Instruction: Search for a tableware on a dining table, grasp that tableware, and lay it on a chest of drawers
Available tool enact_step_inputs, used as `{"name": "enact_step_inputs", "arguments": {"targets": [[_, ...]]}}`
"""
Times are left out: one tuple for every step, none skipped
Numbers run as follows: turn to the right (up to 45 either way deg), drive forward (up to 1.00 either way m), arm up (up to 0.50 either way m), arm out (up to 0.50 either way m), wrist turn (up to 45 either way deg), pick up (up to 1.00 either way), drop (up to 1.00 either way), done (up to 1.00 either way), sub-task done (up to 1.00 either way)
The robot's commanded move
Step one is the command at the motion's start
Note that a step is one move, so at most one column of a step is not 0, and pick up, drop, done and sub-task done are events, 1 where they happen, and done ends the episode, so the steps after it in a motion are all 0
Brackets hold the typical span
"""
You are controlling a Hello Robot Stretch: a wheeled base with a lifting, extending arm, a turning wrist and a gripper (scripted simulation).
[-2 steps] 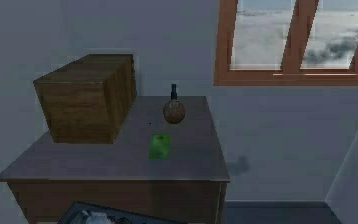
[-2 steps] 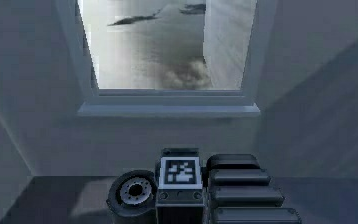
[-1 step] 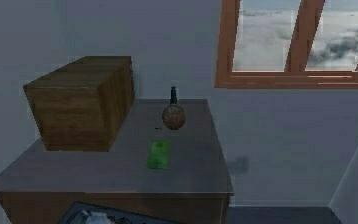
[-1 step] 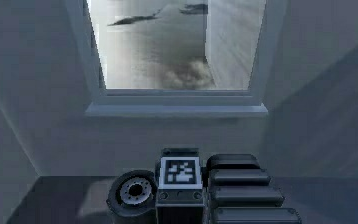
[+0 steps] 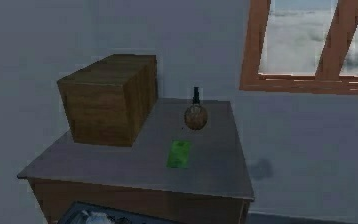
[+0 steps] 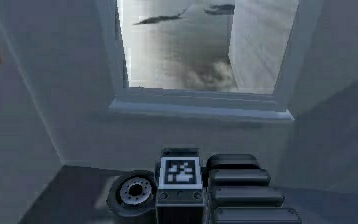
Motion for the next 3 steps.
{"name": "enact_step_inputs", "arguments": {"targets": [[12.0,0.00,0.00,0.00,0.0,0.00,0.00,0.00,0.00],[-12.0,0.00,0.00,0.00,0.0,0.00,0.00,0.00,0.00],[6.0,0.00,0.00,0.00,0.0,0.00,0.00,0.00,0.00]]}}
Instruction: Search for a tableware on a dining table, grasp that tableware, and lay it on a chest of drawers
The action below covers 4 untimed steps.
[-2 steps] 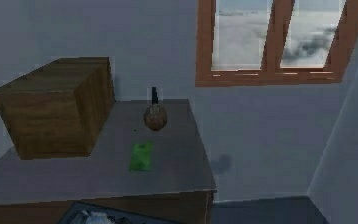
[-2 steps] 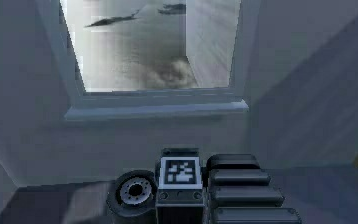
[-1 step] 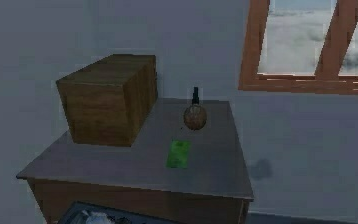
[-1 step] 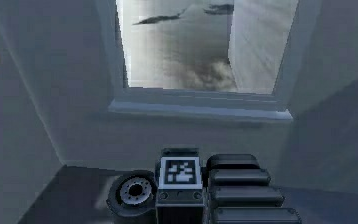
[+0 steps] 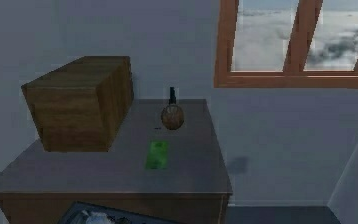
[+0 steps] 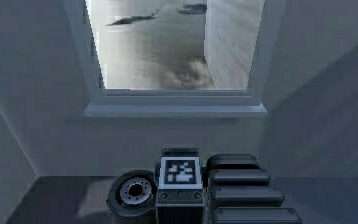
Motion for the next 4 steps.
{"name": "enact_step_inputs", "arguments": {"targets": [[-9.0,0.00,0.00,0.00,0.0,0.00,0.00,0.00,0.00],[6.0,0.00,0.00,0.00,0.0,0.00,0.00,0.00,0.00],[0.0,0.25,0.00,0.00,0.0,0.00,0.00,0.00,0.00],[-3.0,0.00,0.00,0.00,0.0,0.00,0.00,0.00,0.00]]}}
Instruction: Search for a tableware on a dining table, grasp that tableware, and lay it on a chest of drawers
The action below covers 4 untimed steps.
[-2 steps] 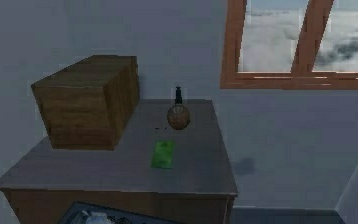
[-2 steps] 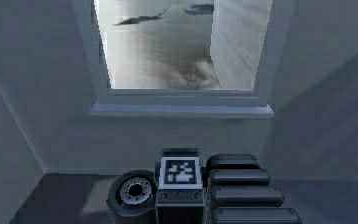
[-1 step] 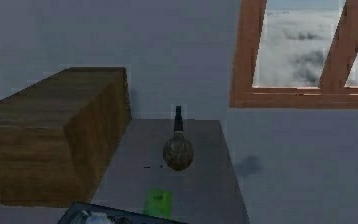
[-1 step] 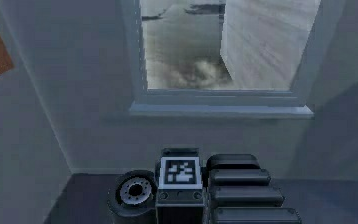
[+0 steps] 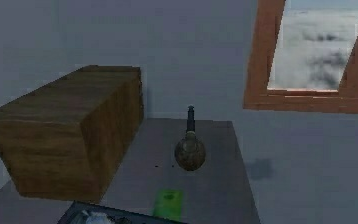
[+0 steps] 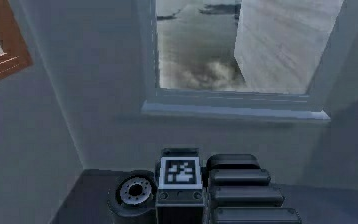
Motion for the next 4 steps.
{"name": "enact_step_inputs", "arguments": {"targets": [[3.0,0.00,0.00,0.00,0.0,0.00,0.00,0.00,0.00],[-9.0,0.00,0.00,0.00,0.0,0.00,0.00,0.00,0.00],[18.0,0.00,0.00,0.00,0.0,0.00,0.00,0.00,0.00],[-45.0,0.00,0.00,0.00,0.0,0.00,0.00,0.00,0.00]]}}
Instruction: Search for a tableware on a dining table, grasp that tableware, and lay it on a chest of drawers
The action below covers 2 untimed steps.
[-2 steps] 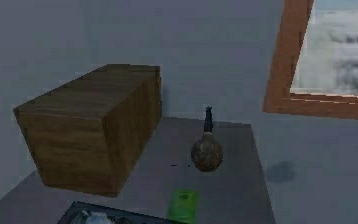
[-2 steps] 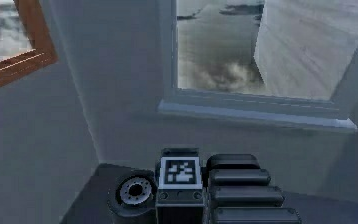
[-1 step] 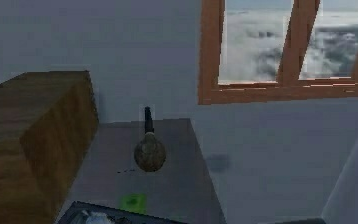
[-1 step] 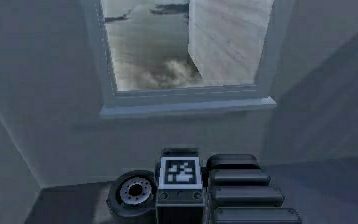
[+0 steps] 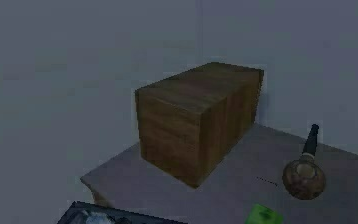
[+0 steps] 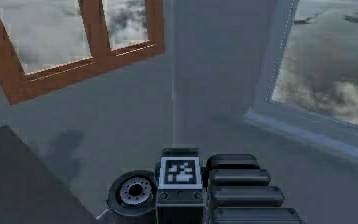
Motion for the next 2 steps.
{"name": "enact_step_inputs", "arguments": {"targets": [[-24.0,0.00,0.00,0.00,0.0,0.00,0.00,0.00,0.00],[0.0,0.05,0.00,0.00,0.0,0.00,0.00,0.00,0.00]]}}
